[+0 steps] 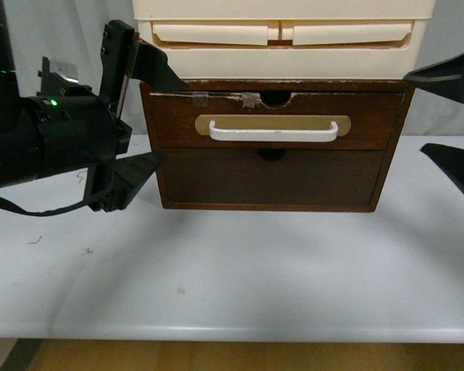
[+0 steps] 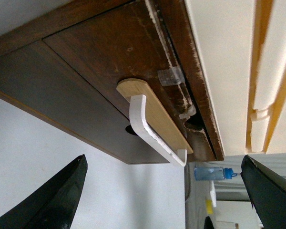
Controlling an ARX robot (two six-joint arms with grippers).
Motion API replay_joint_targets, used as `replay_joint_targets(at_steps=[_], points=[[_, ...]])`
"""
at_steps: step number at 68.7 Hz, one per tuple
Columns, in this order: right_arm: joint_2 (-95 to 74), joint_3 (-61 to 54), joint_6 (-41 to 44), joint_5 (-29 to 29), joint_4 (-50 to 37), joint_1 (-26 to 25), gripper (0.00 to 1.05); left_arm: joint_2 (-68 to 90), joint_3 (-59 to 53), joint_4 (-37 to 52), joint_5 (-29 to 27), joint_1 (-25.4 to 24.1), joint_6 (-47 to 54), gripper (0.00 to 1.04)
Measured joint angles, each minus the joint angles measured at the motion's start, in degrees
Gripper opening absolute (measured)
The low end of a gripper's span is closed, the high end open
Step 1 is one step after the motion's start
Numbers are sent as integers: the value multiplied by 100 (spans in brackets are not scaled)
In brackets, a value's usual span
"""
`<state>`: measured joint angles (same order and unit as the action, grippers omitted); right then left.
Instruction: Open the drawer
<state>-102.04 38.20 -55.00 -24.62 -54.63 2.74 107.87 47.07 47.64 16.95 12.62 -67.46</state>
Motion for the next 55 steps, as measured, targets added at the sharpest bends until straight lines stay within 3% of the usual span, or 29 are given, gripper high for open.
replay_joint_targets(at_steps=[24,55], points=[[-1368,1215,-424,254,9,448,98,876,721,39,251,131,-487,98],[-2004,1917,-649,396,116,859,98,1355,1263,315,533,267,-887,98]])
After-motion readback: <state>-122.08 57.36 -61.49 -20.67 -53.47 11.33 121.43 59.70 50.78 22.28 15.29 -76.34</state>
